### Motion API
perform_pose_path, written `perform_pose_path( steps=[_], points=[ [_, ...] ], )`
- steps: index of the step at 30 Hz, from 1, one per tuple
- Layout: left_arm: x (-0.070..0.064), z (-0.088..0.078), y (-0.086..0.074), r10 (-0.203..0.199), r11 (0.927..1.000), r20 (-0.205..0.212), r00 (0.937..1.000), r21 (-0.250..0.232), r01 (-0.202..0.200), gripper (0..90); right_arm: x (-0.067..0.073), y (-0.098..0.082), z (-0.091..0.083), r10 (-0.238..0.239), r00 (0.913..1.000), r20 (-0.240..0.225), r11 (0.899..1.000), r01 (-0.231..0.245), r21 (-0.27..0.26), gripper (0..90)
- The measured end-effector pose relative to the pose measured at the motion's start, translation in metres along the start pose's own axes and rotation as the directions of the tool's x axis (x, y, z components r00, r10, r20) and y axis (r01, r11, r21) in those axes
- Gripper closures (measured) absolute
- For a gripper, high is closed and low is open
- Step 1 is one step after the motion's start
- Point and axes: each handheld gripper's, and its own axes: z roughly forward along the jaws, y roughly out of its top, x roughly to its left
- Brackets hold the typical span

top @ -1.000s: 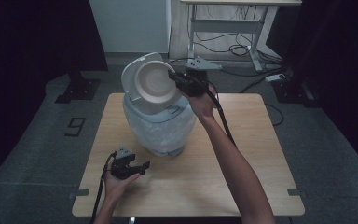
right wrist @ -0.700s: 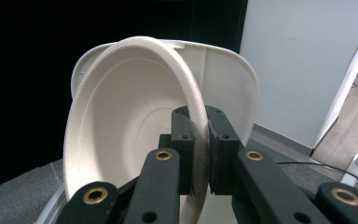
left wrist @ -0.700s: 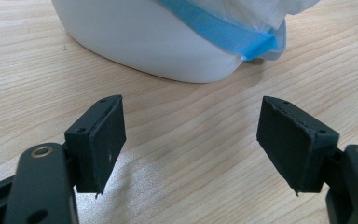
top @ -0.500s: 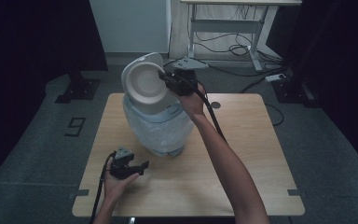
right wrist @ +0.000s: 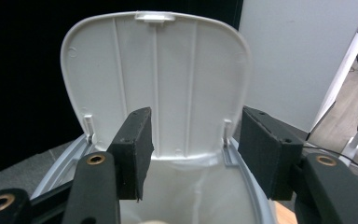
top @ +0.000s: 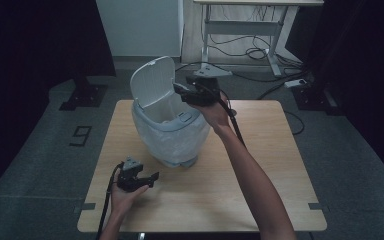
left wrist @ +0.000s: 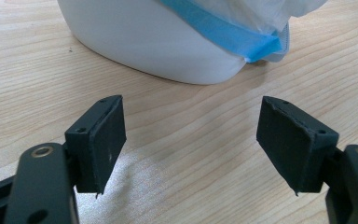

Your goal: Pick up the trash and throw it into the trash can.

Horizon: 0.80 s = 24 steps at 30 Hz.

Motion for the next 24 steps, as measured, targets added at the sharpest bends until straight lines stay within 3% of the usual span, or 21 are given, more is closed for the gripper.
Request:
perform_pose_path(
  steps=[3, 5, 17, 21, 24],
  points=[
    [0.001, -0.001, 0.0, -0.012, 0.9999, 0.006, 0.9999, 0.009, 0.012, 24.1, -0.008, -0.007, -0.021, 0.021, 0.9998, 0.003, 1.0, -0.021, 0.003, 42.9],
    [0.002, -0.003, 0.001, -0.038, 0.9992, 0.034, 0.9987, 0.017, 0.037, 25.2, -0.013, -0.011, -0.032, 0.019, 0.9996, 0.019, 1.0, -0.019, 0.02, 42.3],
    [0.002, -0.009, 0.004, -0.039, 0.9992, 0.054, 0.9978, -0.008, 0.04, 27.8, -0.038, -0.057, -0.118, 0.025, 0.996, 0.085, 0.997, -0.031, 0.075, 41.0],
    [0.002, -0.009, 0.004, -0.037, 0.9991, 0.043, 0.9984, -0.02, 0.038, 27.1, -0.041, -0.083, -0.142, 0.052, 0.9941, 0.095, 0.995, -0.059, 0.076, 40.1],
    [0.002, -0.01, 0.004, -0.039, 0.9985, 0.035, 0.9986, -0.036, 0.04, 26.6, -0.039, -0.115, -0.16, 0.062, 0.9926, 0.104, 0.994, -0.07, 0.079, 39.7]
  ],
)
